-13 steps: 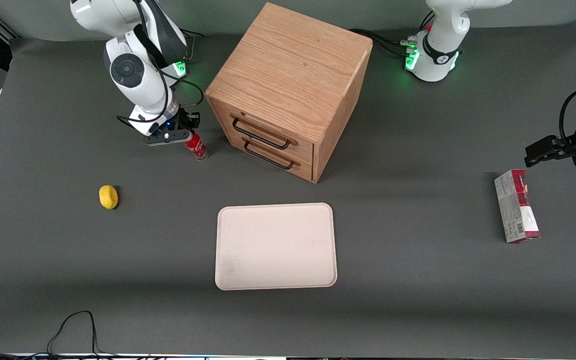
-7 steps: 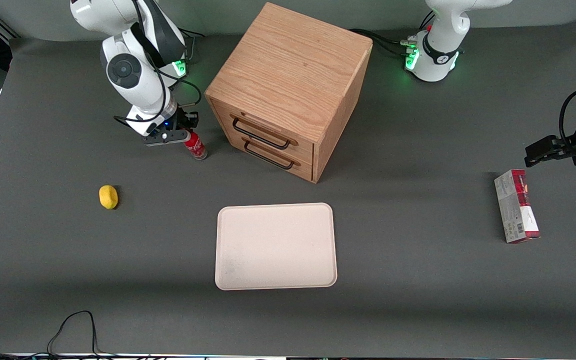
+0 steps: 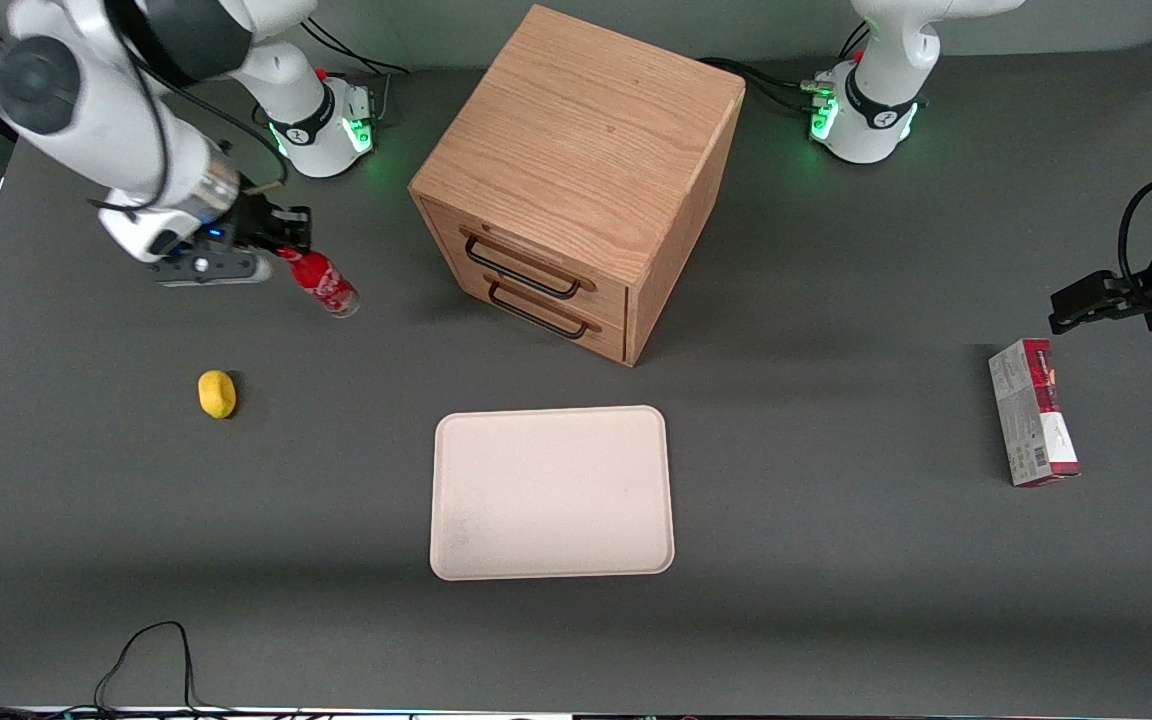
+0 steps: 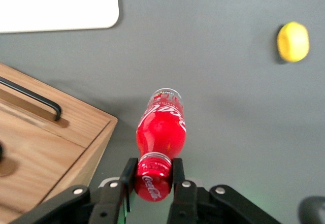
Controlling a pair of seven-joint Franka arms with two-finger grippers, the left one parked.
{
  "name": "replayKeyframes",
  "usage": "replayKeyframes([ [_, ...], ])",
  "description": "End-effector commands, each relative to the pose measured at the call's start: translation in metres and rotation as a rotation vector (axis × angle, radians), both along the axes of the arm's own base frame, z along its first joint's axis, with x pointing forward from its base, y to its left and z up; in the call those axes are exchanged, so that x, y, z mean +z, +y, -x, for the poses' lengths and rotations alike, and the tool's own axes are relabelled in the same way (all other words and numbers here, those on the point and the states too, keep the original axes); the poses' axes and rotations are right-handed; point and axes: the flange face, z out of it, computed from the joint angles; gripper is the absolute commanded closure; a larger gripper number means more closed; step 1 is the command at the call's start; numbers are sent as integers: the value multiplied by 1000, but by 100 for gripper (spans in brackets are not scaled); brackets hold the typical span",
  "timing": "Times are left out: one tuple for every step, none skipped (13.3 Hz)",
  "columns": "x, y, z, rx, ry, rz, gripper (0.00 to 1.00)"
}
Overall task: Place coke bottle on tray
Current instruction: 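Lift the bottle and carry it over the cream tray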
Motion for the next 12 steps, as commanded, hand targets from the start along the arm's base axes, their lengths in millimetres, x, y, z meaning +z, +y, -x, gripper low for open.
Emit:
replayKeyframes([
  [39, 8, -57, -2, 16, 20, 100],
  [47, 10, -72, -7, 27, 33, 100],
  [50, 14, -84, -8, 36, 43, 100],
  [50, 15, -93, -12, 40, 51, 100],
  [46, 18, -103, -16, 44, 54, 100],
  [35, 24, -115, -20, 52, 52, 100],
  [21, 34, -131, -22, 58, 51, 100],
  [7, 47, -149, -16, 53, 55, 100],
  [-9, 61, -166, -8, 50, 53, 100],
  [-24, 74, -182, -3, 42, 48, 100],
  [-40, 85, -195, -11, 32, 40, 100],
  [-69, 97, -209, -36, 26, 42, 100],
])
